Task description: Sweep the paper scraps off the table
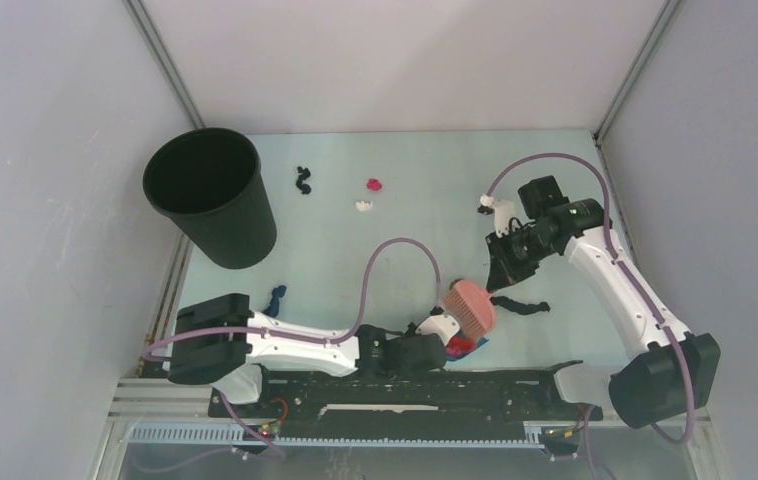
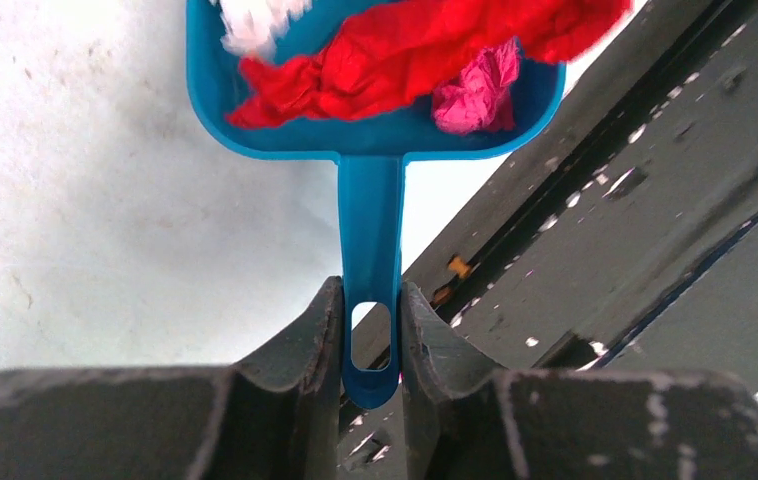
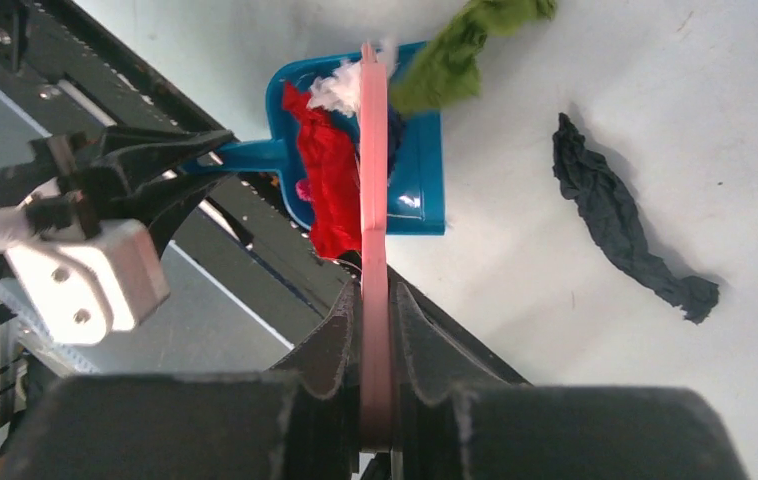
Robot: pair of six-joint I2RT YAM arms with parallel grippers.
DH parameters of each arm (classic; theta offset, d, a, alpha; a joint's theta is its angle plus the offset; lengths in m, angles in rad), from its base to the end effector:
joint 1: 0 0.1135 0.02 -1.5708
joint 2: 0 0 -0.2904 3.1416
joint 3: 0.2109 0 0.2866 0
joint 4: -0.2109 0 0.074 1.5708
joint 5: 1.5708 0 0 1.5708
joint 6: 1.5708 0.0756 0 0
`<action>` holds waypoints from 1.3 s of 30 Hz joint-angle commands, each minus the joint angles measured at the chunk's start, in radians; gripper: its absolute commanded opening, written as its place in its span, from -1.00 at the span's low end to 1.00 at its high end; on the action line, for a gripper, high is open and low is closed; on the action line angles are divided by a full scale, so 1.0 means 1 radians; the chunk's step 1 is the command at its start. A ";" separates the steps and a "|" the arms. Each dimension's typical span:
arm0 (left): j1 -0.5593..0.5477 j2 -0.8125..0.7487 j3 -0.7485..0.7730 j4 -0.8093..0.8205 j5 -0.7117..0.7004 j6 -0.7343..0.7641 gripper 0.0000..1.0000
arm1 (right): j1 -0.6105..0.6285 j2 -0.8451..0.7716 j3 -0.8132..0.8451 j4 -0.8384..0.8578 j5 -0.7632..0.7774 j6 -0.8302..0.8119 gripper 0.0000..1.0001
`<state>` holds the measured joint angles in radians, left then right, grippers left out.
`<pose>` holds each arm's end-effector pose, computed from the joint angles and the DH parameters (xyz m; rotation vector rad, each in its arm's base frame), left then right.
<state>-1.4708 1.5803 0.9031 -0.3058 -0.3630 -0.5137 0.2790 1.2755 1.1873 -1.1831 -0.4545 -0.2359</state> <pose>0.0625 -0.3545 0.1546 1.0273 2.2816 -0.3824 0.2425 0.1040 0.2908 -0.8023 2.6661 0.6523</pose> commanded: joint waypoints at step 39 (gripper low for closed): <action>-0.071 -0.247 -0.239 0.525 -0.183 0.192 -1.00 | -0.479 -0.184 -0.109 0.328 -0.263 0.076 -1.00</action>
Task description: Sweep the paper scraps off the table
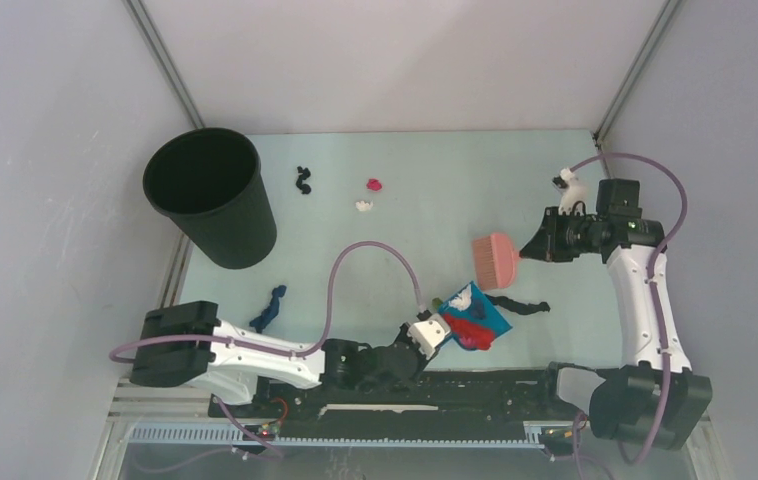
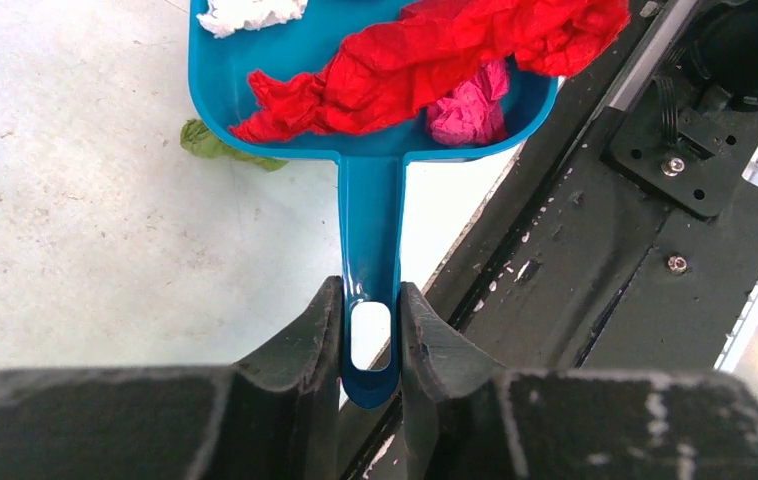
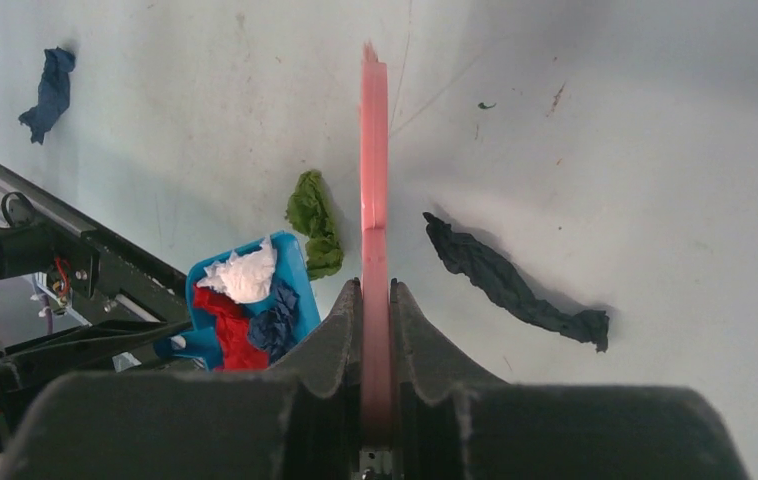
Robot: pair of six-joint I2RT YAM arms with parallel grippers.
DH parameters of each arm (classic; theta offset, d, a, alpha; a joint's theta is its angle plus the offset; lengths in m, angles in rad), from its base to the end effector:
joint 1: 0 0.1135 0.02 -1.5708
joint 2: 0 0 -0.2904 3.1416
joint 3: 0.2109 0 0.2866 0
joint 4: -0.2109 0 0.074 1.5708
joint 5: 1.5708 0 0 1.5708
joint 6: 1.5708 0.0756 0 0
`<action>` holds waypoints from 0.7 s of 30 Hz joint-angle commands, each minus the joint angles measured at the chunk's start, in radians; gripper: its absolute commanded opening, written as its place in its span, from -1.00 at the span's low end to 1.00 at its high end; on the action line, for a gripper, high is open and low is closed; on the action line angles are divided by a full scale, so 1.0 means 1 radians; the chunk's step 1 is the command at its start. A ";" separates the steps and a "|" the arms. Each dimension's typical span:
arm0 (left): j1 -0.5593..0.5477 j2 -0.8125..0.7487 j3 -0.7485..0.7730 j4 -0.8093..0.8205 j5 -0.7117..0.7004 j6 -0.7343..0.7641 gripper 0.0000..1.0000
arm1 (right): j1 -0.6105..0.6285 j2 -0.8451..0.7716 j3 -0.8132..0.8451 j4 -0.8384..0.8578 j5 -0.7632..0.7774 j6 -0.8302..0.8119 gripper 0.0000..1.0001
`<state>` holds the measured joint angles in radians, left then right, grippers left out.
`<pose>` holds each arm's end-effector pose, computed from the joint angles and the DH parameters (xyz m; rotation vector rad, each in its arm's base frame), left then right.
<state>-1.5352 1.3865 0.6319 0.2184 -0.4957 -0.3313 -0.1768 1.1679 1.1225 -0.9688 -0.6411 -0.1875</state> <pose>0.0478 -0.3313 0.1789 0.9297 1.8814 -0.6368 0.2638 -0.0012 0.3136 -0.2414 2.4075 0.6618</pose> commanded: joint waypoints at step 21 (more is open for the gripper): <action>0.025 -0.324 0.174 -0.538 -0.258 -0.150 -1.00 | -0.085 -0.109 -0.265 0.272 -0.272 0.027 -1.00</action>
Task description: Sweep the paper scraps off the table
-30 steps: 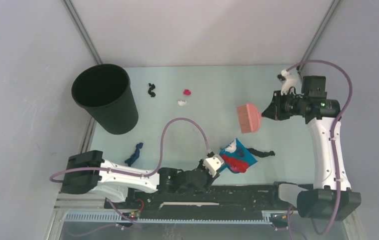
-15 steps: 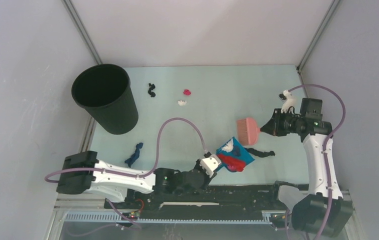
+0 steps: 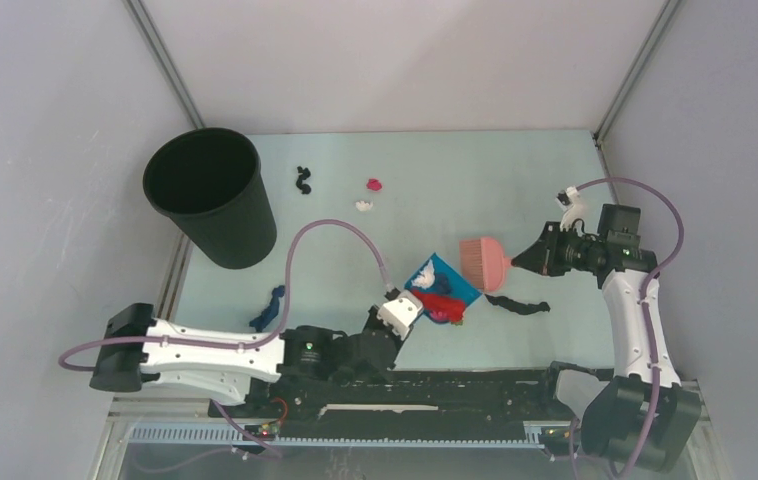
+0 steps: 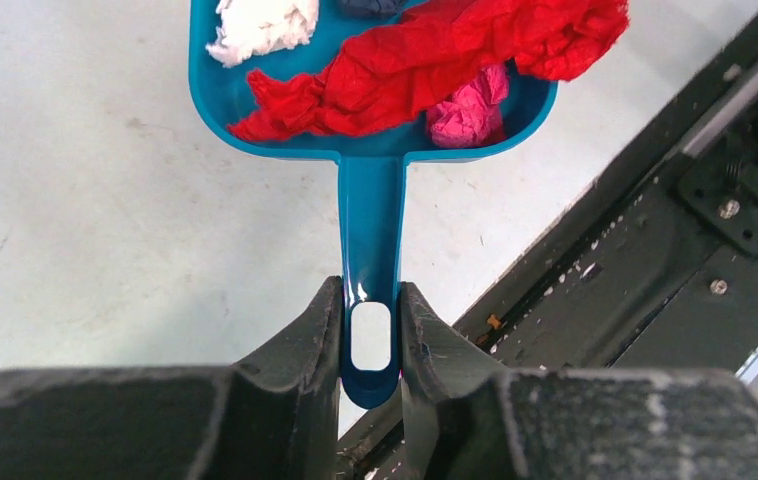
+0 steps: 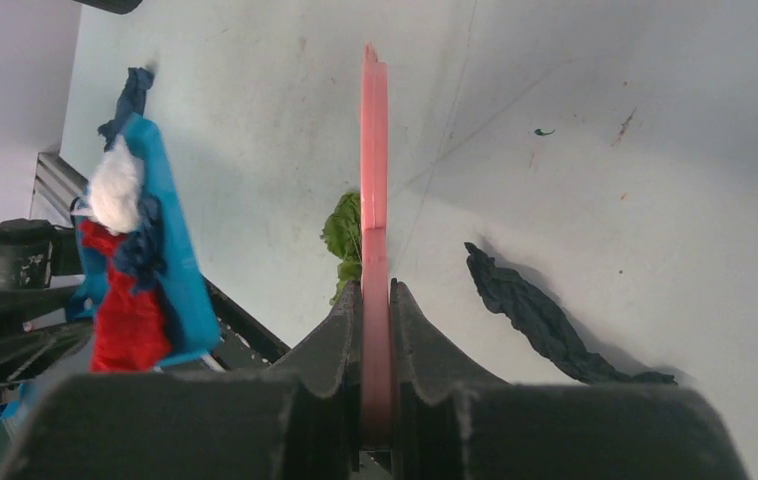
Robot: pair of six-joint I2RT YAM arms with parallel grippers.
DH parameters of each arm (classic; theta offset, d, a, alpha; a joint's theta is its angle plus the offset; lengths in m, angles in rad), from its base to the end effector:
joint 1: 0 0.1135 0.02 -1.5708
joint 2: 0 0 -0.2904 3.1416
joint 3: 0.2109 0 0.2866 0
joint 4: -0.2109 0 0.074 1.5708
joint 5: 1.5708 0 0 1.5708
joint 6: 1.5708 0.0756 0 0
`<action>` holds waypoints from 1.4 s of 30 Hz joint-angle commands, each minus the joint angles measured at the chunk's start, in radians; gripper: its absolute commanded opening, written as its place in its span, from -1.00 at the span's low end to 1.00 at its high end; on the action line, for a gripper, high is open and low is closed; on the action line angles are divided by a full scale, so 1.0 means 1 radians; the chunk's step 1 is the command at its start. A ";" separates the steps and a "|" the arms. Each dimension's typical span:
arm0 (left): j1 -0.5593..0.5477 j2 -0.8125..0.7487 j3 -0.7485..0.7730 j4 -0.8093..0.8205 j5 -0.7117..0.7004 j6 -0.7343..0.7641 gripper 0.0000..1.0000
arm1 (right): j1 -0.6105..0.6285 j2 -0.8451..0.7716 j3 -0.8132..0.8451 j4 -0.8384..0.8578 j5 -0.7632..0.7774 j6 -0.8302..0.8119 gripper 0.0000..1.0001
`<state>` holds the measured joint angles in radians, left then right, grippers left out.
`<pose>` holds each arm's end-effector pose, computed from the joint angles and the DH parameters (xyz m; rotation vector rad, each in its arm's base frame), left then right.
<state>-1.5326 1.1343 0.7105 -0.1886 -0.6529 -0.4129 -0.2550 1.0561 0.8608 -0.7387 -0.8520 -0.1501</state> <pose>0.0569 -0.2851 0.2391 0.7830 1.9282 -0.4894 0.2439 -0.0048 0.2712 -0.2163 2.2459 0.8439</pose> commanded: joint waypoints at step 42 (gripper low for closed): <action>1.265 -0.239 0.588 -0.371 0.419 -0.157 -1.00 | -0.043 0.044 -0.010 0.020 -0.017 -0.106 -1.00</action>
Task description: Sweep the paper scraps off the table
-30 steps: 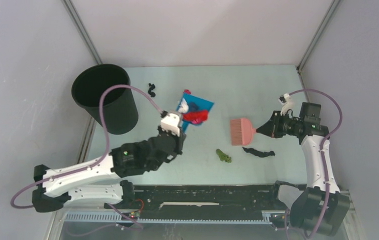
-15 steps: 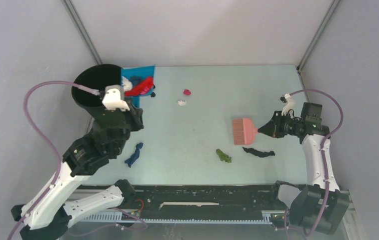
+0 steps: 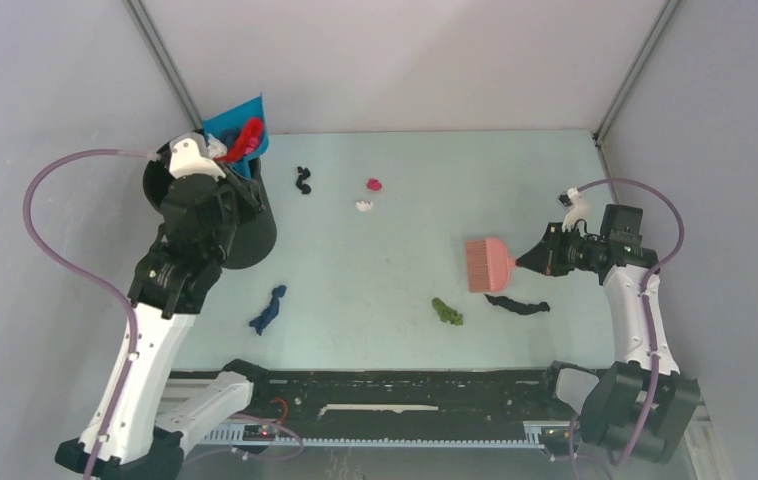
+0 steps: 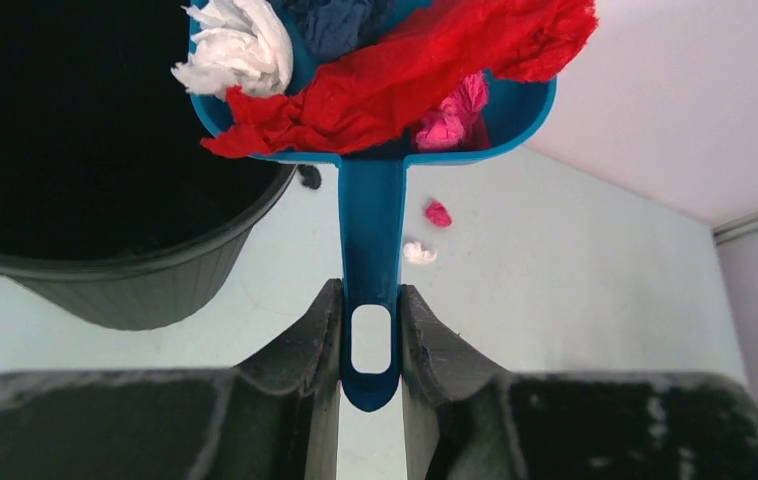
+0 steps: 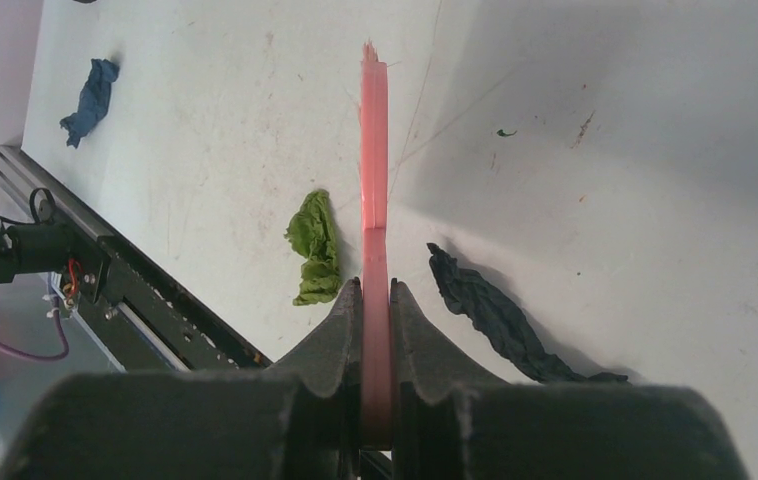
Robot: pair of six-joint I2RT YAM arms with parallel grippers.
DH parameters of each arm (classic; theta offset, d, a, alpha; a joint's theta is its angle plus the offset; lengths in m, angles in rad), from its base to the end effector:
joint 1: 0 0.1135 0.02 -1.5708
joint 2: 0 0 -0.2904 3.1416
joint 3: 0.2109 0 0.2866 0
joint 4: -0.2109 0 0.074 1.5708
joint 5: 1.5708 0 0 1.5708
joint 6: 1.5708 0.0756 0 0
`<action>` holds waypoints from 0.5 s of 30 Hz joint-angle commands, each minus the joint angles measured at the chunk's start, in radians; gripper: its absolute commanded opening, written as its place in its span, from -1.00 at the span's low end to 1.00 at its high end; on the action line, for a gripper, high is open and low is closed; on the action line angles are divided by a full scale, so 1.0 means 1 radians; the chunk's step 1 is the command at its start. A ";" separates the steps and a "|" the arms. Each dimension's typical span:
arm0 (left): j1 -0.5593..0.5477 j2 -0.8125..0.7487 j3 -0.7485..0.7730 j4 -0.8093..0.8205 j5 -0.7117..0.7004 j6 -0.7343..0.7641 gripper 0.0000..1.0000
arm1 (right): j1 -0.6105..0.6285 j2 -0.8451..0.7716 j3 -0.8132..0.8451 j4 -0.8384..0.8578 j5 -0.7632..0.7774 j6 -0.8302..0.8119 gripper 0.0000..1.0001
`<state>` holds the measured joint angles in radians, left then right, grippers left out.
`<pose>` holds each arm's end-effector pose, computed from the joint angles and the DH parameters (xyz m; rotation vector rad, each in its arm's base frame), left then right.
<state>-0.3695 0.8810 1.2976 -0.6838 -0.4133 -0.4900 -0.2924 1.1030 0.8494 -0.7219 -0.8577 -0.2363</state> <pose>0.2025 -0.0458 0.4680 -0.3954 1.7775 -0.2290 0.2507 -0.0158 0.2582 -0.2512 2.2479 0.8091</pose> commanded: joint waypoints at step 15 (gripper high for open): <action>0.401 -0.031 -0.248 0.517 0.507 -0.507 -1.00 | 0.004 0.026 0.006 -0.001 0.009 -0.028 -1.00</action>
<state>-0.0360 0.8818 1.1015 -0.3462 -0.0391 -0.8192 -0.2920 1.1179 0.8494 -0.7231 -0.8463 -0.2413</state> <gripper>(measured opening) 0.250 0.139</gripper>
